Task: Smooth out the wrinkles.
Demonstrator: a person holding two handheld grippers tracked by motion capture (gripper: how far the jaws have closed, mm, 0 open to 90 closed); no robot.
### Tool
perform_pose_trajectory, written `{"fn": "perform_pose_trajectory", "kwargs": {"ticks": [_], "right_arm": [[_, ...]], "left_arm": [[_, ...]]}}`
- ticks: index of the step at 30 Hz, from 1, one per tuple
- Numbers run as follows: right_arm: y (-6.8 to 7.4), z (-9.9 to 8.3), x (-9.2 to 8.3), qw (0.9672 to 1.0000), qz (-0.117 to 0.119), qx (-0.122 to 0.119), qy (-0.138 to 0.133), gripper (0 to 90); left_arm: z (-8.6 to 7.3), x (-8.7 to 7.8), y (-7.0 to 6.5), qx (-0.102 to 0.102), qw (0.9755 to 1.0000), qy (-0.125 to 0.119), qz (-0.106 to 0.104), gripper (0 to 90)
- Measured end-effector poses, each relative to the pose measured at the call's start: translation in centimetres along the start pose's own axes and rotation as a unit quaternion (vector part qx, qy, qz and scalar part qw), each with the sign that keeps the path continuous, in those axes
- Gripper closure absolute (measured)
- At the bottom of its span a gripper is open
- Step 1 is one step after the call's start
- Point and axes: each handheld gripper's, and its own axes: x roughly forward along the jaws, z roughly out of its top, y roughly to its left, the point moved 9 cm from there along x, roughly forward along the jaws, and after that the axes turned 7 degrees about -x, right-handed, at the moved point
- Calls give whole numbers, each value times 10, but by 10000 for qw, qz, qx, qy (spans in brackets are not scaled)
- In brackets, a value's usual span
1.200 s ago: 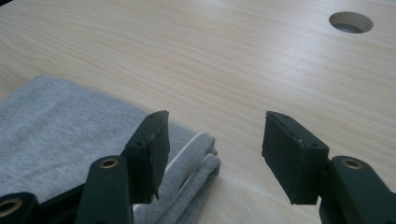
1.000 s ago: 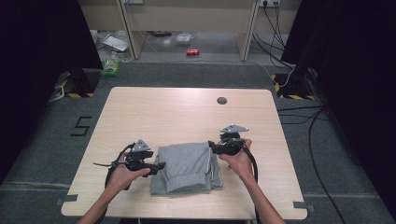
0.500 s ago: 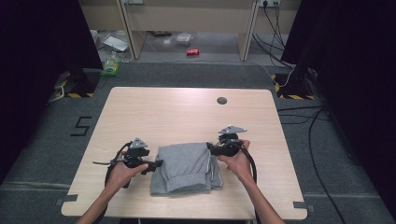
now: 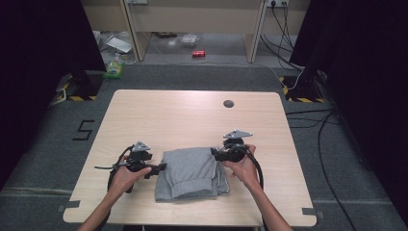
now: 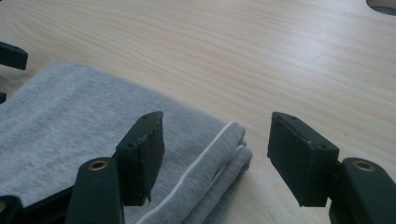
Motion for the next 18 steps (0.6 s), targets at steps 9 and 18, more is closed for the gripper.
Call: {"fn": "perform_pose_trajectory", "kwargs": {"ticks": [9, 18], "right_arm": [[3, -1, 3, 10000, 82, -26, 47, 358], [-1, -7, 11, 9998, 44, 41, 189, 359]], "left_arm": [[4, 1, 0, -47, 10000, -50, -50, 200], [15, 6, -7, -64, 9998, -104, -148, 210]]}}
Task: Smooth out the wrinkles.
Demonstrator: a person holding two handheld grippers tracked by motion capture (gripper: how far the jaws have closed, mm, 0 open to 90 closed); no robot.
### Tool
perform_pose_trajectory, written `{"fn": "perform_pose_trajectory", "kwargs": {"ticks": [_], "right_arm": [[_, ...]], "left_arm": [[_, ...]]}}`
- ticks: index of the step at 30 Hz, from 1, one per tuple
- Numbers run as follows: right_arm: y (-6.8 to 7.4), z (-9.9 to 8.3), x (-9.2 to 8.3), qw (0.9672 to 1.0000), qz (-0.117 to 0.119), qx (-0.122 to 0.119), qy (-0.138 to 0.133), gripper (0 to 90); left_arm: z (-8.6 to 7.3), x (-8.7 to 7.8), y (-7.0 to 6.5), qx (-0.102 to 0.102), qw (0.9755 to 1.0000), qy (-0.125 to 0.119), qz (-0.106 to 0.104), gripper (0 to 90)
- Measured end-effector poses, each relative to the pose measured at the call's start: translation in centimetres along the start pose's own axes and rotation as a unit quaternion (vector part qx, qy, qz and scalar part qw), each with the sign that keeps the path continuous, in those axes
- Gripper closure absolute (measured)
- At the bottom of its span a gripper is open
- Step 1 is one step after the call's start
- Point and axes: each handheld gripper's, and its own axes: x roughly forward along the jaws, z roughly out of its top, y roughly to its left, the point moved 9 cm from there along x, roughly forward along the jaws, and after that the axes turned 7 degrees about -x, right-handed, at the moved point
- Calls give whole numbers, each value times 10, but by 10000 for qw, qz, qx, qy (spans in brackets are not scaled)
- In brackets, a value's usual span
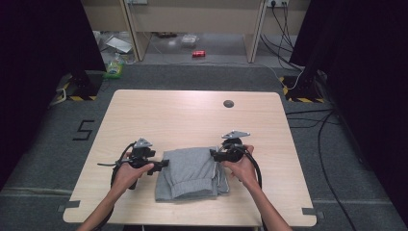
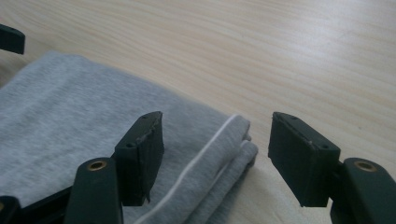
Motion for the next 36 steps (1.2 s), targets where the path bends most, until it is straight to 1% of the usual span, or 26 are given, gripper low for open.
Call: {"fn": "perform_pose_trajectory", "kwargs": {"ticks": [2, 3, 4, 7, 8, 9, 10, 12, 13, 15, 16, 17, 19, 23, 25, 26, 28, 30, 33, 34, 35, 36], "right_arm": [[-3, -6, 4, 9999, -32, 76, 116, 360], [-4, -9, 6, 9998, -11, 76, 160, 362], [-5, -11, 7, 9997, -3, 132, 194, 363], [-6, -17, 11, 9994, 49, 227, 261, 369], [-6, -19, 11, 9994, 57, 217, 275, 378], [-5, -21, 13, 9992, 93, 204, 331, 389], [-4, -22, 14, 9992, 112, 195, 329, 397], [-3, -24, 16, 9992, 135, 185, 342, 408], [-2, -24, 17, 9991, 147, 193, 340, 417], [-2, -24, 17, 9992, 179, 186, 318, 435], [-1, -24, 17, 9991, 209, 202, 303, 452], [0, -25, 17, 9990, 251, 251, 286, 465], [0, -25, 17, 9990, 252, 247, 263, 471], [1, -25, 17, 9990, 223, 282, 273, 516], [2, -25, 17, 9986, 259, 386, 262, 555], [2, -24, 17, 9984, 258, 430, 251, 570], [1, -23, 19, 9986, 257, 437, 166, 609], [0, -21, 20, 9985, 238, 464, 151, 633], [-6, -18, 23, 9990, 132, 406, 128, 643], [-10, -16, 24, 9988, 110, 456, 117, 643], [-12, -15, 26, 9988, 94, 466, 95, 643], [-15, -13, 27, 9987, 86, 494, 65, 643]], "left_arm": [[2, 3, -1, -34, 10000, 6, -42, 217], [2, 4, -1, -36, 10000, 26, -49, 221], [3, 6, -1, -56, 10000, 37, -66, 226], [2, 13, -1, -27, 9999, 125, -38, 231], [1, 15, -1, 28, 9999, 149, -14, 237], [-1, 16, 0, 77, 9998, 187, 10, 260], [-2, 18, 0, 102, 9997, 208, 23, 281], [-4, 20, 0, 211, 9996, 172, 90, 306], [-5, 21, -1, 311, 9992, 190, 145, 319], [-5, 21, -3, 423, 9988, 171, 153, 365], [-6, 22, -5, 552, 9982, 141, 200, 383], [-6, 23, -7, 611, 9978, 138, 196, 408], [-6, 23, -9, 648, 9976, 138, 178, 462], [-6, 23, -8, 632, 9979, 107, 92, 521], [-6, 23, -9, 651, 9978, 74, 81, 569], [-6, 23, -10, 664, 9977, 61, 79, 580], [-4, 25, -9, 670, 9977, 68, 75, 592], [0, 29, -8, 654, 9978, 27, 102, 606], [10, 37, -4, 621, 9979, 6, 198, 619], [12, 39, -4, 592, 9981, 38, 181, 618], [15, 41, -2, 608, 9979, 46, 224, 618], [18, 44, -2, 568, 9981, 55, 218, 617]]}}
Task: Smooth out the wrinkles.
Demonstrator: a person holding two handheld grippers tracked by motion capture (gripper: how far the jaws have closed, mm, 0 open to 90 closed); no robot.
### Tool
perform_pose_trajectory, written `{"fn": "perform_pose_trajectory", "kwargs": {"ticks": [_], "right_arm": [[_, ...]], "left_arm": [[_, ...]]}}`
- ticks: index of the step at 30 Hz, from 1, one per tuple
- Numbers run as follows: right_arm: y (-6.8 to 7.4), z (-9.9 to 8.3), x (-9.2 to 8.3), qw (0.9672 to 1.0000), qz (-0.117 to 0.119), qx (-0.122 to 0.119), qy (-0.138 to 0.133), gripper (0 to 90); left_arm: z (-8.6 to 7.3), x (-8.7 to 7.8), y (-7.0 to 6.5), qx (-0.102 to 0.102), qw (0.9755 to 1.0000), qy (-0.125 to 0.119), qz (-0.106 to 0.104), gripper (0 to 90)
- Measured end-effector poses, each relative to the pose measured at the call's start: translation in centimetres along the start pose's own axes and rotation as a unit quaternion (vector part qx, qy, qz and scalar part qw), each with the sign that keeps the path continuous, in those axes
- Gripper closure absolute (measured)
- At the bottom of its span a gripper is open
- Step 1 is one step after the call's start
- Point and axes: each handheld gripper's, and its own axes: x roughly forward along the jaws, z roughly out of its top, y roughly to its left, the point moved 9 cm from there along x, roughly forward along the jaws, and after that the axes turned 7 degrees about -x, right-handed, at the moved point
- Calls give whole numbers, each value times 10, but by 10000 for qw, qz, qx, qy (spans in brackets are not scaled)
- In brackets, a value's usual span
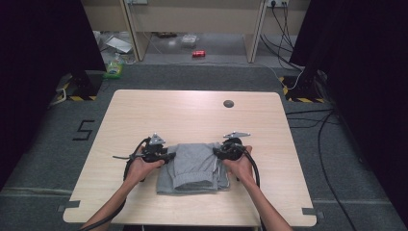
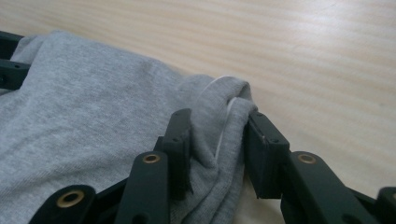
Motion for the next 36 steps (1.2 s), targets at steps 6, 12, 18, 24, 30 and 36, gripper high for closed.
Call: {"fn": "perform_pose_trajectory", "kwargs": {"ticks": [6, 12, 18, 24, 30, 36], "right_arm": [[-17, 11, 9, 9999, -21, 107, -78, 642], [-34, 22, 18, 9996, -185, 165, -144, 643], [-50, 34, 28, 9991, -347, 161, -188, 635], [-61, 41, 34, 9987, -425, 188, -188, 575], [-66, 42, 35, 9983, -471, 294, -189, 506], [-68, 42, 35, 9982, -489, 292, -202, 475]], "left_arm": [[14, 12, 7, -67, 9999, 14, 109, 609], [28, 24, 15, -162, 9997, -16, 208, 601], [42, 36, 26, -258, 9992, -25, 298, 595], [51, 43, 34, -316, 9987, 18, 399, 571], [54, 45, 37, -331, 9983, 39, 473, 556], [53, 44, 37, -356, 9981, 34, 498, 542]]}}
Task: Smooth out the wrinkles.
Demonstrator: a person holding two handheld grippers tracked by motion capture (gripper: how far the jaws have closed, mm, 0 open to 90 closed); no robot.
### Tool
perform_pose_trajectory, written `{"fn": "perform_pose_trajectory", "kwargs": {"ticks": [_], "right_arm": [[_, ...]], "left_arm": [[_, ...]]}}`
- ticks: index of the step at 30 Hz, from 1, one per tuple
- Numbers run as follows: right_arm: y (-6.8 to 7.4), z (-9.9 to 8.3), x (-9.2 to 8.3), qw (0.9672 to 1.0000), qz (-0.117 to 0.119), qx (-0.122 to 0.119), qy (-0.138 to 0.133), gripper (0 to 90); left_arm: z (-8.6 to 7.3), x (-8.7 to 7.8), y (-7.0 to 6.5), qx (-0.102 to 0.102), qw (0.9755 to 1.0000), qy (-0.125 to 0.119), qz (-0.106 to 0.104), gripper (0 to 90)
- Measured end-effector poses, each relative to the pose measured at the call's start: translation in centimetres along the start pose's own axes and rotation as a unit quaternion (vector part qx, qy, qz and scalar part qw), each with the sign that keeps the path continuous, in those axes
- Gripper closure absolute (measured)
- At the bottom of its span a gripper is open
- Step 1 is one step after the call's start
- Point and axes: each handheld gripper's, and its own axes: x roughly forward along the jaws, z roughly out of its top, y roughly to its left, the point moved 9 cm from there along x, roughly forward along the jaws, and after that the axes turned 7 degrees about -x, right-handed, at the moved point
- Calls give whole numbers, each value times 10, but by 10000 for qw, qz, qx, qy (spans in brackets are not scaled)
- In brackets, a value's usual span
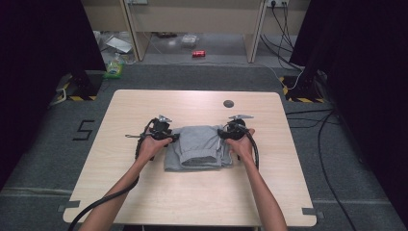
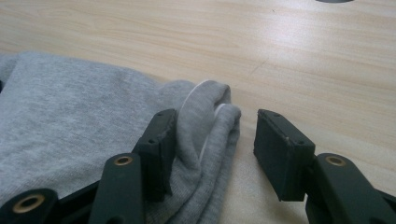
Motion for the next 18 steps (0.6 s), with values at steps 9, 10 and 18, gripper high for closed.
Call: {"fn": "perform_pose_trajectory", "kwargs": {"ticks": [9, 10, 18], "right_arm": [[3, 9, -20, 9996, 143, 195, -165, 346], [4, 11, -23, 9995, 152, 193, -211, 344], [12, 8, -51, 9993, 186, 25, -335, 335]], "left_arm": [[-1, -7, 2, -321, 9992, -11, -224, 453], [-1, -11, 3, -392, 9988, -55, -287, 441], [-8, -40, -1, -292, 9985, -93, -450, 379]]}}
